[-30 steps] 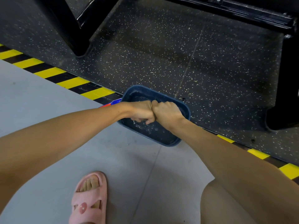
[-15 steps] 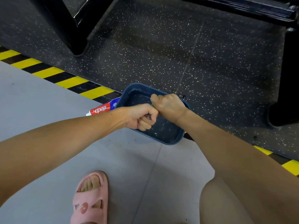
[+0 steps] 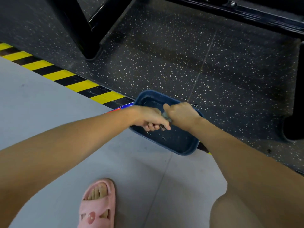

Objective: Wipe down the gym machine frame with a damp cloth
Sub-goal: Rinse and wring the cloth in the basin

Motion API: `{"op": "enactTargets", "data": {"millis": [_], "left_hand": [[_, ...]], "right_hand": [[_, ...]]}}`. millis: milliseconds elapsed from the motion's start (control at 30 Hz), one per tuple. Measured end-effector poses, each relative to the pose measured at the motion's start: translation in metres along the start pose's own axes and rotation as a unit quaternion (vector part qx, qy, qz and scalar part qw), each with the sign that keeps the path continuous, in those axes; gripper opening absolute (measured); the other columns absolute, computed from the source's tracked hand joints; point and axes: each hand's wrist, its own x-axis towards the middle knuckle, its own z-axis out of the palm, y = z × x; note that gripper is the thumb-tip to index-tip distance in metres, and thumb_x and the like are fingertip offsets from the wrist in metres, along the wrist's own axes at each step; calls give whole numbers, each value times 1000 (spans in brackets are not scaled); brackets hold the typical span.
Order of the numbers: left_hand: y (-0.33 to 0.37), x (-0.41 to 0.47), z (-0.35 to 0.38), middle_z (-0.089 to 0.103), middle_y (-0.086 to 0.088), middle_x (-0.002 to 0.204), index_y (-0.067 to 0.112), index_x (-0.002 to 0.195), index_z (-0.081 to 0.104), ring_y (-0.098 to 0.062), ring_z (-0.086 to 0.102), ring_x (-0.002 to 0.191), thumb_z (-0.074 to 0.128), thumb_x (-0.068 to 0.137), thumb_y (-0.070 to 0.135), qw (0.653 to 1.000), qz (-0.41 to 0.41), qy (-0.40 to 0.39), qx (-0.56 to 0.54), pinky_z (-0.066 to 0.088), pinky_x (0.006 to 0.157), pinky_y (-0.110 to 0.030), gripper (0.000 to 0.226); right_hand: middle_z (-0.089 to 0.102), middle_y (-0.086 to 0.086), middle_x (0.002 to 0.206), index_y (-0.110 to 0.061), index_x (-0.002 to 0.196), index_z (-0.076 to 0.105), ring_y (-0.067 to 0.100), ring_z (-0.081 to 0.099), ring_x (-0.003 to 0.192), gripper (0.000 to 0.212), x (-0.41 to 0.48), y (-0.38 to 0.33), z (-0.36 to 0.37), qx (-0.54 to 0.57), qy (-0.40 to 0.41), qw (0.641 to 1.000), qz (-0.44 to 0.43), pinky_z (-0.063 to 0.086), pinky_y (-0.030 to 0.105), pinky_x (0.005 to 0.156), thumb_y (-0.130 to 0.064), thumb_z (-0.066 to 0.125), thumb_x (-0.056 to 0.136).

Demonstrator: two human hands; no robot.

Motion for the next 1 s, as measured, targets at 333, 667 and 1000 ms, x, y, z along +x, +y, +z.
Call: {"op": "enactTargets", "data": {"millis": [333, 667, 1000], "left_hand": [[10, -24, -41, 60, -4, 84, 18, 110, 58, -15, 54, 72, 58, 87, -6, 953, 108, 173, -222, 44, 61, -26, 34], [54, -175, 4, 64, -14, 106, 5, 121, 56, -22, 61, 82, 53, 98, 14, 858, 72, 202, -466, 52, 71, -36, 25], [131, -426, 41, 60, 0, 73, 10, 95, 68, -9, 55, 64, 66, 90, 15, 898, 84, 287, -322, 42, 47, -16, 7]], "right_hand": [[62, 8, 108, -22, 128, 20, 19, 65, 81, 73, 10, -25, -57, 786, -42, 487, 379, 56, 35, 69, -2, 73, 81], [64, 16, 113, -1, 122, 52, 30, 64, 101, 26, -32, -37, -220, 800, -30, 391, 454, 54, 38, 82, 4, 46, 97], [58, 7, 73, -10, 102, 57, 17, 54, 65, 18, -138, -44, -451, 713, -33, 507, 483, 46, 26, 62, 3, 47, 94]]}}
